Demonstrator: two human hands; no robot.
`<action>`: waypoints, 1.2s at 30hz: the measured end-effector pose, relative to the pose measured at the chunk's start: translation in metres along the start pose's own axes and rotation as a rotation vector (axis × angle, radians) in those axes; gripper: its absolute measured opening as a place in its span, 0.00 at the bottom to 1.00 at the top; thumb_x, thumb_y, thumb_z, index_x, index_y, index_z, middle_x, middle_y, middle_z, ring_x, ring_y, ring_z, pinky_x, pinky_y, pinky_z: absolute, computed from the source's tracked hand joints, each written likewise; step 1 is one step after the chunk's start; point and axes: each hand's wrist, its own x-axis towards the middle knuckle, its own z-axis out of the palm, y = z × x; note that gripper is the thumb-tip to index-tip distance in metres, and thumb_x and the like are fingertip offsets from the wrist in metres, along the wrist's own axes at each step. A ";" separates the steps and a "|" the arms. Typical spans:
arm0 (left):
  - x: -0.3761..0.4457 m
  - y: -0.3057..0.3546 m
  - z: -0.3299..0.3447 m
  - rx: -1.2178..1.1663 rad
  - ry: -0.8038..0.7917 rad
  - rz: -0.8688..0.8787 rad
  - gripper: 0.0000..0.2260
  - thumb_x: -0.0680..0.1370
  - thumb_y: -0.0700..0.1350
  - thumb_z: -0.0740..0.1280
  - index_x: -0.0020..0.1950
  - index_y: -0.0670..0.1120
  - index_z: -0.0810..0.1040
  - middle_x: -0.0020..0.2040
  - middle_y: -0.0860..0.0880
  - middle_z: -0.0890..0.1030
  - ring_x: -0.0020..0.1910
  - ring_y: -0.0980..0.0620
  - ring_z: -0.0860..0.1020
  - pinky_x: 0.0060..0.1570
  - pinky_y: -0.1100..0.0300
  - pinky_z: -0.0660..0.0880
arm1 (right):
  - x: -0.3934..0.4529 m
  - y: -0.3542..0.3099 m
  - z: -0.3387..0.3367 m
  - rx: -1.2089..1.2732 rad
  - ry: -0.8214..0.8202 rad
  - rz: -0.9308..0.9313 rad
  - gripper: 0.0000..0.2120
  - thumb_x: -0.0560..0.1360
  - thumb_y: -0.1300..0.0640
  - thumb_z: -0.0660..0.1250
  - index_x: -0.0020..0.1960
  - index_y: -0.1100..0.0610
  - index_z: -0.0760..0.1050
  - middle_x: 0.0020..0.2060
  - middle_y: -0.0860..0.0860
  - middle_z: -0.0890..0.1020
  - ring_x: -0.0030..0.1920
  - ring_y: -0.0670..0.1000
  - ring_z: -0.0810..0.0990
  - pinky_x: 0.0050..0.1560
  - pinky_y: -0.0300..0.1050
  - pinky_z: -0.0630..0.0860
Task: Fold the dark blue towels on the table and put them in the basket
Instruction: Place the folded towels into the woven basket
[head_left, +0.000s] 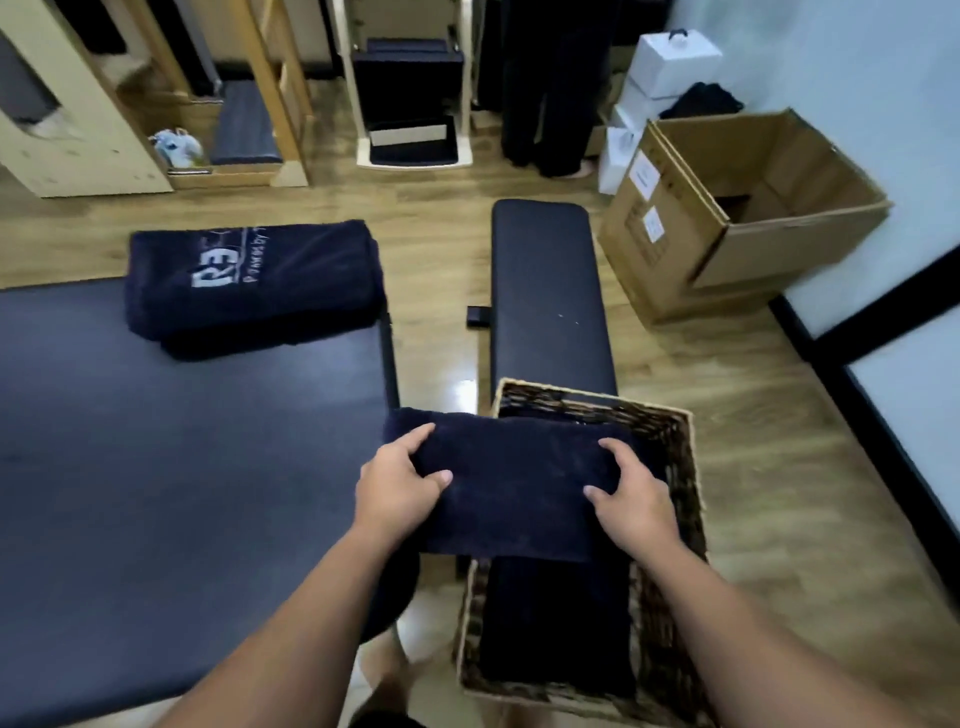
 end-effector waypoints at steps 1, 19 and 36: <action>-0.008 0.010 0.021 0.036 -0.032 0.016 0.30 0.72 0.49 0.76 0.72 0.62 0.73 0.61 0.55 0.82 0.65 0.49 0.77 0.65 0.55 0.72 | -0.004 0.026 -0.005 -0.001 0.001 0.042 0.31 0.74 0.51 0.74 0.72 0.37 0.65 0.60 0.53 0.82 0.60 0.59 0.80 0.59 0.50 0.78; -0.041 -0.018 0.189 0.416 -0.249 -0.045 0.32 0.82 0.46 0.63 0.82 0.60 0.52 0.66 0.40 0.69 0.58 0.41 0.76 0.59 0.53 0.72 | -0.002 0.169 0.055 -0.148 -0.105 0.078 0.32 0.82 0.53 0.62 0.81 0.47 0.52 0.59 0.60 0.74 0.59 0.61 0.75 0.58 0.50 0.73; -0.036 -0.035 0.224 0.822 -0.453 -0.054 0.53 0.77 0.50 0.72 0.78 0.54 0.26 0.78 0.34 0.33 0.78 0.27 0.44 0.75 0.38 0.58 | 0.024 0.168 0.086 -0.078 -0.381 0.224 0.57 0.70 0.40 0.77 0.81 0.48 0.38 0.79 0.59 0.36 0.78 0.66 0.57 0.74 0.57 0.65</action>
